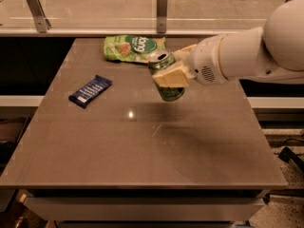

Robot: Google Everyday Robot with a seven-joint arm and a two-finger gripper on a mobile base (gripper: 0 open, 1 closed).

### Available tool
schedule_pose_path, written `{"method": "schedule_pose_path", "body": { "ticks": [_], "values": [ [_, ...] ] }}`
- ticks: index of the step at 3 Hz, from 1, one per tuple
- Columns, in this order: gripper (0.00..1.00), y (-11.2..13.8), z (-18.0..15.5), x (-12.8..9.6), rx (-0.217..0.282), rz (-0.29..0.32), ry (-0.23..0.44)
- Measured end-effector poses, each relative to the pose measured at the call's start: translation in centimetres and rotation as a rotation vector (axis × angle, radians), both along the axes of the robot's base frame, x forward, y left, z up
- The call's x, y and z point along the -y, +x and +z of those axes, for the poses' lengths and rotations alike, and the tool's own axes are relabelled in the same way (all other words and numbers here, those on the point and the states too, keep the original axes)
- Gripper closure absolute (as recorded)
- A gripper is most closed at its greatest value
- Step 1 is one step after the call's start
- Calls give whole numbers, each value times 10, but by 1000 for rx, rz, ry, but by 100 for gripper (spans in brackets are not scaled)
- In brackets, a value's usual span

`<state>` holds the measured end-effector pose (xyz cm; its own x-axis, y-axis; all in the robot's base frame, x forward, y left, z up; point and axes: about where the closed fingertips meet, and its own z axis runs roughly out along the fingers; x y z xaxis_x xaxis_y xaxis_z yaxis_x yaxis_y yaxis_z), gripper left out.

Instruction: Knock green can over

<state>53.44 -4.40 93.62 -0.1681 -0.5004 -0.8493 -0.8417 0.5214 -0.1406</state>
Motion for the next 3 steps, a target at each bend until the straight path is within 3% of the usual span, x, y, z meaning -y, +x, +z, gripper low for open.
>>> {"method": "schedule_pose_path", "body": {
  "ticks": [2, 3],
  "values": [
    [100, 0, 6, 10, -79, -88, -214],
    [100, 3, -2, 14, -147, -137, -306]
  ]
}}
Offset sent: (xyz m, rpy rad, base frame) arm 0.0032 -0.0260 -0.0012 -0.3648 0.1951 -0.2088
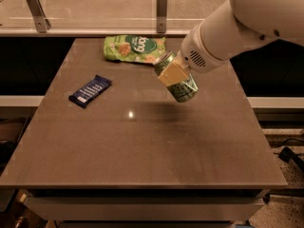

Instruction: Knock green can over

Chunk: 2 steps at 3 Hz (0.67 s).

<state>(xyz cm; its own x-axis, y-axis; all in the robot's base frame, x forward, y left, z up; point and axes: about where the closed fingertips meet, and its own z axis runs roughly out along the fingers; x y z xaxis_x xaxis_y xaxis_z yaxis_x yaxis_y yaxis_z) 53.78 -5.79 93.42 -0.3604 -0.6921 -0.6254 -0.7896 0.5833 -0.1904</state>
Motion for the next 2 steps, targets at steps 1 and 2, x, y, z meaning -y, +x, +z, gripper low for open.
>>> {"method": "schedule_pose_path", "body": {
  "ticks": [1, 2],
  "values": [
    [100, 4, -11, 4, -62, -45, -92],
    [100, 9, -25, 8, -122, -83, -194]
  ]
}}
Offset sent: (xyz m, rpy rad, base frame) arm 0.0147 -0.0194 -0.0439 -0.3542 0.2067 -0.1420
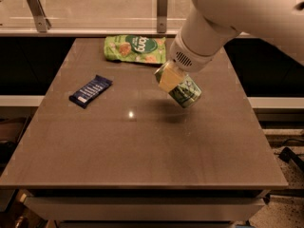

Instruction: Knock green can over

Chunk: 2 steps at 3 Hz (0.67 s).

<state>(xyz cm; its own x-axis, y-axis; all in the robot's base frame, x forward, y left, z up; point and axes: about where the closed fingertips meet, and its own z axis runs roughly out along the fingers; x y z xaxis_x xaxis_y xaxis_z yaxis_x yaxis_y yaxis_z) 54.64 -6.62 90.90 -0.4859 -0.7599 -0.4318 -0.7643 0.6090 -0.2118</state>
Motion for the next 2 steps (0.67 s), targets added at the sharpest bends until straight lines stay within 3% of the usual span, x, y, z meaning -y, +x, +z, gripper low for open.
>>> {"method": "schedule_pose_path", "body": {
  "ticks": [2],
  "values": [
    [100, 9, -25, 6, -93, -27, -131]
  ]
}}
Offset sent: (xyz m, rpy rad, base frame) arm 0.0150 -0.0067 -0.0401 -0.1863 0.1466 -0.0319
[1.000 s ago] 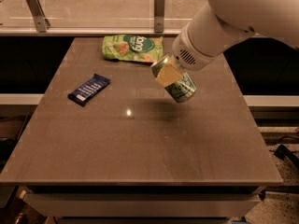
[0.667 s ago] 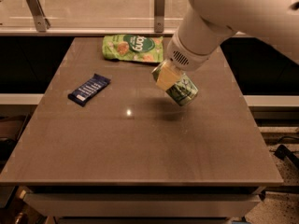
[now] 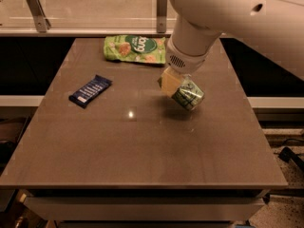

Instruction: Knock green can over

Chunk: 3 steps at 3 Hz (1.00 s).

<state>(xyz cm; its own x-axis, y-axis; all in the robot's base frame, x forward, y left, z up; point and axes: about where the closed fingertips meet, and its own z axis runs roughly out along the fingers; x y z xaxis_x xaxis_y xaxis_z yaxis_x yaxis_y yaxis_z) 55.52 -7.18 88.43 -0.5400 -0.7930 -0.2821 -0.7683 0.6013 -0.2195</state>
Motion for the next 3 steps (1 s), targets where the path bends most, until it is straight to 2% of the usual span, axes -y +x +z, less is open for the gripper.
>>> {"method": "schedule_pose_path", "body": {
  "ticks": [3],
  "values": [
    [100, 18, -38, -14, -125, 38, -171]
  ]
}}
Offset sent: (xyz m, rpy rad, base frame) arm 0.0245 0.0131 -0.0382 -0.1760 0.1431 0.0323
